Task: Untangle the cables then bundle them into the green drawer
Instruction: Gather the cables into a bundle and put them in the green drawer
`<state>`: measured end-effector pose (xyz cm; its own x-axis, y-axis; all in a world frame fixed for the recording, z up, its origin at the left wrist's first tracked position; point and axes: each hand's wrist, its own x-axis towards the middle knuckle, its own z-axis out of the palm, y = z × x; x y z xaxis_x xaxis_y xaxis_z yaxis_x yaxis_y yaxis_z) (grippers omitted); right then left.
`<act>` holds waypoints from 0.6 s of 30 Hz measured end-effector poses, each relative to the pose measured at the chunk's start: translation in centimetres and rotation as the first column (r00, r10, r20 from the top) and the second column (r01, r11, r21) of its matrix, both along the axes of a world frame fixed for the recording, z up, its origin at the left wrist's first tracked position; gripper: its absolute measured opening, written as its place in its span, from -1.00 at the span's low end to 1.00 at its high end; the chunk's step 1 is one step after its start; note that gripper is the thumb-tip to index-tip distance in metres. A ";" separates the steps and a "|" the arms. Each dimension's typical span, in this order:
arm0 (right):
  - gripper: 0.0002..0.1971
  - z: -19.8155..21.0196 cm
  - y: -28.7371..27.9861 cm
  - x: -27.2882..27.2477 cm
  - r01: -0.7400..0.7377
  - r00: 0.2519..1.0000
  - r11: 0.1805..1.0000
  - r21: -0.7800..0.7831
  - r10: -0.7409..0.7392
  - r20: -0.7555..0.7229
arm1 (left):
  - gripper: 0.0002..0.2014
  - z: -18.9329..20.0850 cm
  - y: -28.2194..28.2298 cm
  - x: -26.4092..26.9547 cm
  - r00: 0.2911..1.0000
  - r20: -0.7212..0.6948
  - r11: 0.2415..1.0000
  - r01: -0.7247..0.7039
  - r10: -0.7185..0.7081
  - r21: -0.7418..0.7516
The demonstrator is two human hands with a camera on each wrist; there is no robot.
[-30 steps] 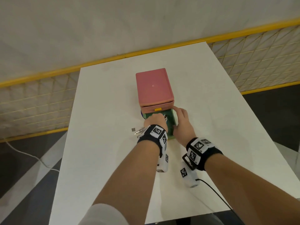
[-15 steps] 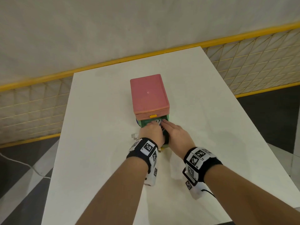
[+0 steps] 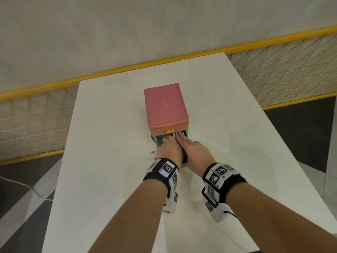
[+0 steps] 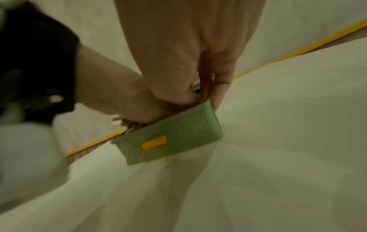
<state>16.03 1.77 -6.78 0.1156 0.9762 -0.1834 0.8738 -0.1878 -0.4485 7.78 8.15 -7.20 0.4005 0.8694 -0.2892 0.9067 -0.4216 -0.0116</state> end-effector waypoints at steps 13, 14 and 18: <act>-0.21 -0.4 -0.3 0.3 0.002 0.997 0.998 0.066 0.004 -0.082 | -0.43 0.1 -0.8 1.0 0.990 0.088 0.992 -0.110 0.114 -0.055; -0.20 -0.4 -0.5 0.3 0.007 0.994 0.996 0.086 0.002 -0.110 | -0.45 0.1 -0.8 1.3 0.984 0.109 0.988 -0.129 0.138 -0.082; -0.24 -0.2 -0.5 0.2 0.025 0.995 0.998 0.060 -0.019 -0.096 | -0.47 -0.1 -0.4 1.1 0.974 0.168 0.984 -0.137 0.154 -0.112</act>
<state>16.18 1.31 -6.97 0.1221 0.9833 -0.1352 0.8224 -0.1765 -0.5408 8.91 7.72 -7.25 0.3239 0.8928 -0.3130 0.9425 -0.2759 0.1886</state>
